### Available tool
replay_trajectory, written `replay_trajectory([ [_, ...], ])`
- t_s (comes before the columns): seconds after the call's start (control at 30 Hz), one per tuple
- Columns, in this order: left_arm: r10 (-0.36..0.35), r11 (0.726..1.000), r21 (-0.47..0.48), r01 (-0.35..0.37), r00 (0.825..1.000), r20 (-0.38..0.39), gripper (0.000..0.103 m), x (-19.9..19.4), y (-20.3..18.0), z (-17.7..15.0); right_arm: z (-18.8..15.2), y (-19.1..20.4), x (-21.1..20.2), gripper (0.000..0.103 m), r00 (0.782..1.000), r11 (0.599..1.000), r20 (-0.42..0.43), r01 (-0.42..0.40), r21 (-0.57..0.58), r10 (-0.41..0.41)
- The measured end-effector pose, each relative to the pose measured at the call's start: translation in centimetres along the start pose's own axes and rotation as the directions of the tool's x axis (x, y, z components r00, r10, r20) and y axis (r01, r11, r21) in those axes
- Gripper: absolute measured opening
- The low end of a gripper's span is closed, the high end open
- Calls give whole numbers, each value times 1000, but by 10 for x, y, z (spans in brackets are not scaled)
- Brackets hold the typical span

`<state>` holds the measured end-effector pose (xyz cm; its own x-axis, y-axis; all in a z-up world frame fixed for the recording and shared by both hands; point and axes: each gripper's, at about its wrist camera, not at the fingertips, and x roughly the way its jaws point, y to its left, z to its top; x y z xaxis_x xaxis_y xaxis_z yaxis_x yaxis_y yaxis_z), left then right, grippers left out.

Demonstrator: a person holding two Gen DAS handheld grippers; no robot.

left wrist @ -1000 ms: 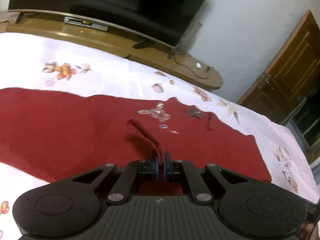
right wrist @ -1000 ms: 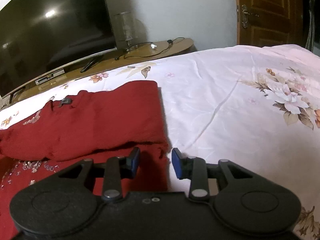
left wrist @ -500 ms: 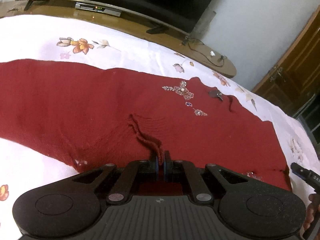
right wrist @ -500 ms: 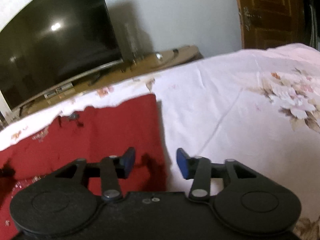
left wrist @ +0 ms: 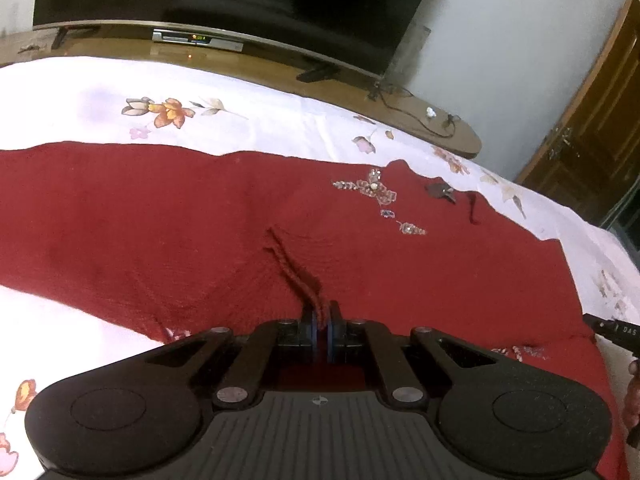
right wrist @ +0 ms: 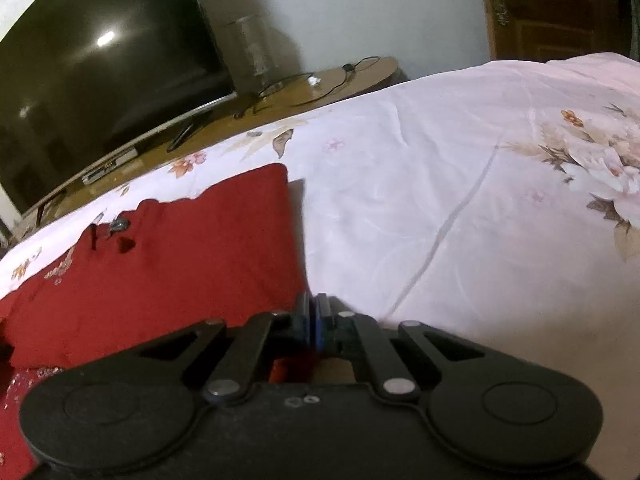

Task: Fold small clothes

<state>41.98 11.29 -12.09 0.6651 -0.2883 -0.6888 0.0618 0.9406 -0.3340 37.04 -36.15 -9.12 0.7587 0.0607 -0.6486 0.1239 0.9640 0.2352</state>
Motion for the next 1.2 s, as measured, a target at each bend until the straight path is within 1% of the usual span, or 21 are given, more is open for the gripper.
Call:
replay_trajectory([
  [0.03, 4, 1000, -2, -4, 1000, -1, 5, -2, 2, 1, 3, 1, -3, 13, 1000, 1000, 5, -2, -12, 2],
  [0.07, 22, 1000, -9, -22, 1000, 9, 5, -6, 4, 1, 5, 0, -8, 21, 999, 1000, 32, -1, -18, 2],
  [0.1, 50, 999, -14, -49, 998, 34, 6, -14, 5, 3, 8, -1, -13, 21, 998, 1000, 61, -2, -22, 3],
  [0.13, 78, 997, -9, -77, 995, 70, 12, -21, 6, 2, 11, -3, -16, 21, 997, 1000, 81, -11, -24, 13],
  [0.17, 106, 994, -2, -106, 988, 114, 25, -28, 4, 4, 16, -4, -18, 21, 995, 1000, 95, -22, -23, 24],
  [0.2, 118, 993, 1, -119, 980, 160, 33, -33, 2, 8, 21, -5, -18, 21, 994, 999, 108, -27, -23, 29],
  [0.23, 109, 994, 2, -112, 975, 196, 45, -36, -3, 13, 25, -5, -16, 21, 993, 999, 115, -28, -27, 31],
  [0.27, 87, 996, 9, -91, 974, 211, 47, -35, -9, 18, 30, -3, -10, 21, 993, 999, 115, -38, -33, 41],
  [0.33, 46, 997, 45, -56, 978, 204, 47, -22, -27, 26, 39, 3, -1, 21, 992, 997, 110, -54, -48, 59],
  [0.43, 14, 994, 105, -32, 986, 166, 47, 10, -53, 29, 46, 25, 22, 21, 993, 992, 95, -67, -104, 77],
  [0.5, 36, 991, 124, -52, 991, 127, 47, 34, -62, 26, 48, 35, 35, 21, 993, 989, 73, -78, -129, 88],
  [0.57, 83, 986, 138, -96, 992, 99, 47, 51, -63, 21, 47, 45, 49, 20, 996, 982, 51, -61, -180, 72],
  [0.6, 91, 983, 151, -106, 991, 101, 47, 53, -61, 18, 46, 46, 52, 19, 997, 979, 47, -50, -198, 60],
  [0.67, 101, 974, 189, -123, 987, 123, 47, 49, -60, 10, 47, 42, 62, 17, 999, 975, 45, 10, -224, 0],
  [0.73, 122, 968, 202, -146, 984, 126, 47, 46, -59, 8, 50, 32, 69, 23, 997, 973, 50, 64, -222, -54],
  [0.83, 131, 969, 193, -153, 984, 122, 46, 43, -54, 10, 54, 15, 70, 27, 999, 982, 32, 28, -187, -22],
  [0.93, 139, 963, 216, -164, 982, 126, 47, 43, -54, 9, 51, 18, 69, 28, 999, 975, 38, 40, -219, -32],
  [1.07, 141, 965, 205, -163, 983, 117, 47, 36, -52, 13, 52, 18, 65, 29, 999, 979, 30, 46, -199, -41],
  [1.13, 179, 963, 173, -205, 972, 154, 49, 20, -46, 12, 51, 16, 50, 29, 998, 983, 50, 42, -178, -34],
  [1.17, 194, 962, 156, -222, 965, 178, 69, 9, -40, 10, 49, 14, 41, 30, 997, 985, 68, 35, -168, -24],
  [1.2, 208, 962, 133, -238, 956, 205, 82, -3, -32, 7, 45, 11, 29, 30, 996, 988, 85, 27, -155, -14],
])
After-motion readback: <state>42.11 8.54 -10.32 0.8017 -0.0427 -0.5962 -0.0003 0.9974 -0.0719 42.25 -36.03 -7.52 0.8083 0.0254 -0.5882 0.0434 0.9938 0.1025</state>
